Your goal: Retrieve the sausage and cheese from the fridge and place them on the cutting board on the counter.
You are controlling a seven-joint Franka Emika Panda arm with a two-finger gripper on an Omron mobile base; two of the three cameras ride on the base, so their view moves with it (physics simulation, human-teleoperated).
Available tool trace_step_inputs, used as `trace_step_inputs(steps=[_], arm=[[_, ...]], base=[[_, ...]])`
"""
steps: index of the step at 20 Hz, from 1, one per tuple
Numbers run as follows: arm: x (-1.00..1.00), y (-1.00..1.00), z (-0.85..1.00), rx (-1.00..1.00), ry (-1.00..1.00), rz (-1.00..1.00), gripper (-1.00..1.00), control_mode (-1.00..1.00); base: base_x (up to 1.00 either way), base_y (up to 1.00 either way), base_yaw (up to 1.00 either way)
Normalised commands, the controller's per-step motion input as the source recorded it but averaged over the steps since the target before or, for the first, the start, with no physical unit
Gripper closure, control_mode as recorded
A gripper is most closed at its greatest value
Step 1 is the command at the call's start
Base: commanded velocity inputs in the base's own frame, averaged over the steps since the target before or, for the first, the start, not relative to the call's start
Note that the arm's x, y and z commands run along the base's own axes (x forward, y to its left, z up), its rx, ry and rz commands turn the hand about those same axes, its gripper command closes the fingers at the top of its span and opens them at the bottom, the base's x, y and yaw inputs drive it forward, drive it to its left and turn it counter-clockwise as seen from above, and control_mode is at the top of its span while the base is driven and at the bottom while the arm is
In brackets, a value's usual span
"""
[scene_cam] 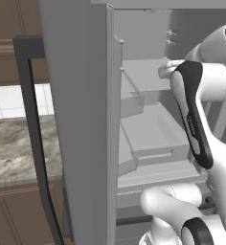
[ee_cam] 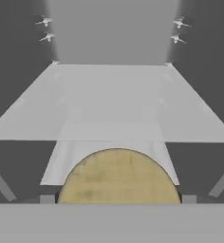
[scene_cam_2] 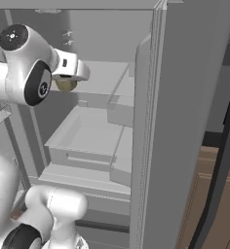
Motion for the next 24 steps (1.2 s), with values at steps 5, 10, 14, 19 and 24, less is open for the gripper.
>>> trace_step_inputs(steps=[5, 10, 14, 19, 24], arm=[[-1.0, 0.43, -0.36, 0.0, -0.2, 0.0, 1.0, -1.0], [-1.0, 0.13, -0.34, 0.02, -0.19, 0.0, 1.0, -1.0], [-1.0, 0.03, -0.31, 0.09, -0.22, 0.0, 1.0, -1.0], [-0.47, -0.1, 0.48, 0.3, 0.09, 0.0, 1.0, -1.0], [-0.28, -0.05, 0.28, 0.19, 0.17, 0.0, 1.0, -1.0]], base=[[0.0, 0.0, 0.0], [0.0, 0.0, 0.0], [0.0, 0.0, 0.0], [0.0, 0.0, 0.0], [0.0, 0.0, 0.0]])
